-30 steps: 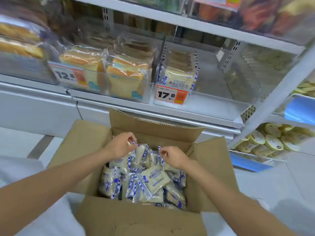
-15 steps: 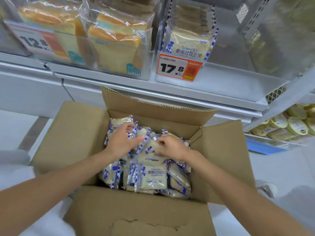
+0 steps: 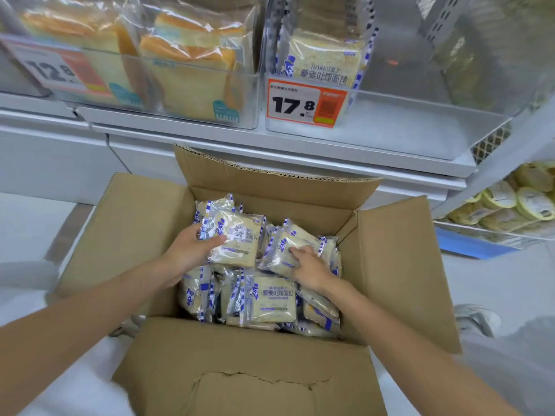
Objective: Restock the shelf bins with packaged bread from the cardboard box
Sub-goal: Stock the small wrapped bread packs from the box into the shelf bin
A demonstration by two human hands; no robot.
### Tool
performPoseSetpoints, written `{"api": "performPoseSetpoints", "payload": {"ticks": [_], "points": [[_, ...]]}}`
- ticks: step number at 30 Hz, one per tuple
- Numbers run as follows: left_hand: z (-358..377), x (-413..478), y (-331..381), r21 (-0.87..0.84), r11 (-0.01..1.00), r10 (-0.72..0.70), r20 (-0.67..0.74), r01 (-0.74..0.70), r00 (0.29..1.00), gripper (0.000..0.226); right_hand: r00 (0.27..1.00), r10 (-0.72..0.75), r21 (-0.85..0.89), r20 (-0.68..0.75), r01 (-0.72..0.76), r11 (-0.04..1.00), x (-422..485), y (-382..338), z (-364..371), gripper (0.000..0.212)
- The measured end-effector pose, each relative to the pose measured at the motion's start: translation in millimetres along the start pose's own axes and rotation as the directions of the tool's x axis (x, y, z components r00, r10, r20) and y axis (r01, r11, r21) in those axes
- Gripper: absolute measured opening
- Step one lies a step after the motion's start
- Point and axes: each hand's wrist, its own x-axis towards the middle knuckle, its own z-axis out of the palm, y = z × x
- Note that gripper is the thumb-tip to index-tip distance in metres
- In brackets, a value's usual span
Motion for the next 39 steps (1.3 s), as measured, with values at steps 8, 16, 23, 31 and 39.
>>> {"api": "performPoseSetpoints", "payload": {"ticks": [8, 16, 23, 31, 39], "points": [[10.7, -6.5, 1.6, -0.038, 0.999, -0.003, 0.017, 0.003, 1.0, 0.032, 0.991, 0.053, -0.264, -0.12, -0.083, 0.961, 22.4, 1.4, -14.1, 0.082], [9.6, -20.0, 44.6, -0.076, 0.997, 0.015, 0.167, -0.003, 0.986, 0.064, 0.964, -0.26, 0.069, -0.059, 0.264, 0.962, -50.7, -46.1, -111.2, 0.036], [35.7, -92.4, 139.5, 0.21, 0.876, 0.353, 0.332, -0.434, 0.875, 0.058, 0.827, -0.494, -0.233, -0.268, 0.442, 0.866, -109.4, -117.6, -154.7, 0.075], [24.4, -112.5, 251.4, 0.162, 0.58, 0.788, 0.139, -0.799, 0.6, 0.035, 0.583, -0.61, -0.432, -0.537, 0.43, 0.792, -179.1, -174.2, -258.3, 0.043], [10.3, -52.9, 297.2, 0.615, 0.362, 0.91, -0.072, -0.701, 0.407, 0.061, 0.778, -0.46, -0.597, -0.428, 0.139, 0.79, -110.0, -189.0, -331.4, 0.065]]}}
